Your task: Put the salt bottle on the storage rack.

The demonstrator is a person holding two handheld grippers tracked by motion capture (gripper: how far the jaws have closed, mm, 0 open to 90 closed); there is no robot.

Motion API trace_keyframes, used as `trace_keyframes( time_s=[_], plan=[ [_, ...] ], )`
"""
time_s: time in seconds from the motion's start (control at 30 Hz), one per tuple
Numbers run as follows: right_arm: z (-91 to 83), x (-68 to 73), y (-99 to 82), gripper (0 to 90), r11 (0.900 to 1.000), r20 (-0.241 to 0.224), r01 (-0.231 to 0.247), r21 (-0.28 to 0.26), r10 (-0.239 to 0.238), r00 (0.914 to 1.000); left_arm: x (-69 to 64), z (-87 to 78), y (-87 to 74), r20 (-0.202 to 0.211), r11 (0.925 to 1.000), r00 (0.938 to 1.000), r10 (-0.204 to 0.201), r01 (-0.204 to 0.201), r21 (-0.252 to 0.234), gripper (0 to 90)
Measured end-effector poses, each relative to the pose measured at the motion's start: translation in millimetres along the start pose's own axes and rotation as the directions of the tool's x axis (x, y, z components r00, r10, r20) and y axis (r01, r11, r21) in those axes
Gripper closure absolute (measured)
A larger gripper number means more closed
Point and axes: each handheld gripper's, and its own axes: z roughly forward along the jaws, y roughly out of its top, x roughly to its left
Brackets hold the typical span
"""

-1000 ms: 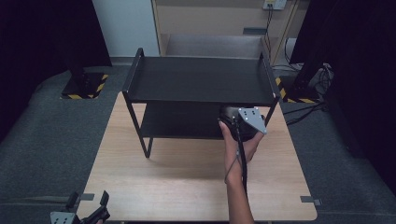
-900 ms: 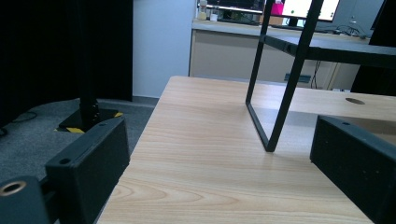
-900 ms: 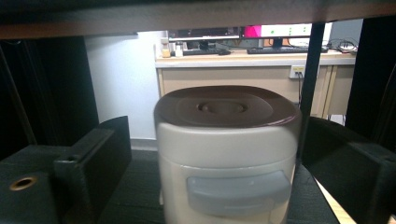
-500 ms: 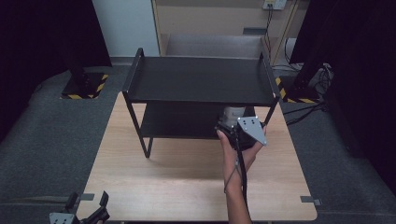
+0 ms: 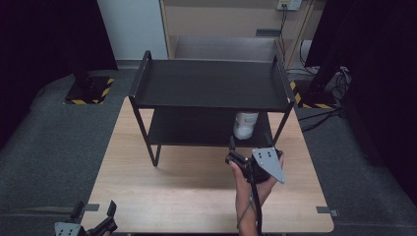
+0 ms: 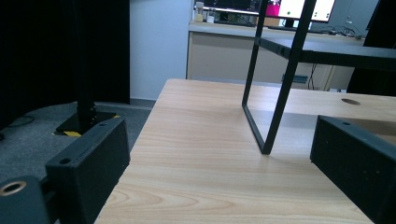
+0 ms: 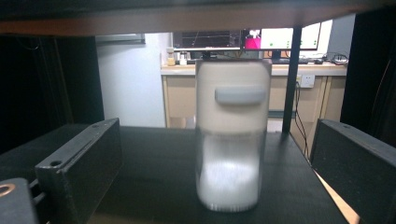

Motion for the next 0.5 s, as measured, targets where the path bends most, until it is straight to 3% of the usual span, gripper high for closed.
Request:
trace_keyframes(
  time_s=[0.23,0.5],
  plan=[
    [-28.6,0.9,-21.2,3.2,0.9994,0.007,-0.028,0.019,0.028,0.9996,-4.3,3.1,0.2,0.002,0.9999,0.9999,0.013,-0.013,0.008,3.3],
    [-49.3,-2.4,-45.7,3.9,0.9980,0.004,-0.053,0.035,0.053,0.9986,-8.9,3.6,-2.4,0.000,0.9997,0.9997,0.023,-0.023,0.009,3.3]
  ],
)
